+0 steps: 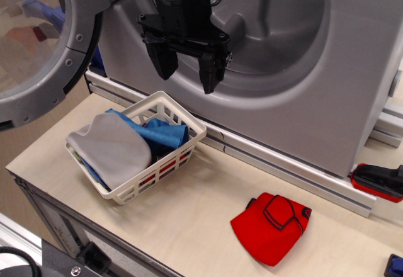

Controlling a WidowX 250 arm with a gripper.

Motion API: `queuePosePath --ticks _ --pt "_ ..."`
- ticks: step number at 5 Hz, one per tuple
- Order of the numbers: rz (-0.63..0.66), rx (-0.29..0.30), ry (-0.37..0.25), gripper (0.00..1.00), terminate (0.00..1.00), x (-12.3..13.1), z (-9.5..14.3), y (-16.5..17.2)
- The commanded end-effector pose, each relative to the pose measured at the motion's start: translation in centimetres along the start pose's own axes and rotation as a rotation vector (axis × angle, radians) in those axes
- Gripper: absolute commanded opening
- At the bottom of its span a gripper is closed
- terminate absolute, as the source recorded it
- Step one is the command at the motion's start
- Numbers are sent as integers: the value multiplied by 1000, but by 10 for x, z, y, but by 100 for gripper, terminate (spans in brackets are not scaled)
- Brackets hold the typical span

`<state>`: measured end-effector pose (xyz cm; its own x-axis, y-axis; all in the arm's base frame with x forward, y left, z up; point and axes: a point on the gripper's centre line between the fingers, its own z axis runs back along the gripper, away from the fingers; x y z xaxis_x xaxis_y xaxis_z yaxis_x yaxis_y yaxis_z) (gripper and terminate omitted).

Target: Put clothes in laundry machine

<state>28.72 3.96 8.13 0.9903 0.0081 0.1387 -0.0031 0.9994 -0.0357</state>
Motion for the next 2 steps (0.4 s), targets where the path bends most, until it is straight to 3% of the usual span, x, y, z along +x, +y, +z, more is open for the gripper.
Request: queuePosePath --ticks 1,2 --pt "0 0 0 100 0 0 0 0" --pt "-148 29 19 100 0 -17 -10 22"
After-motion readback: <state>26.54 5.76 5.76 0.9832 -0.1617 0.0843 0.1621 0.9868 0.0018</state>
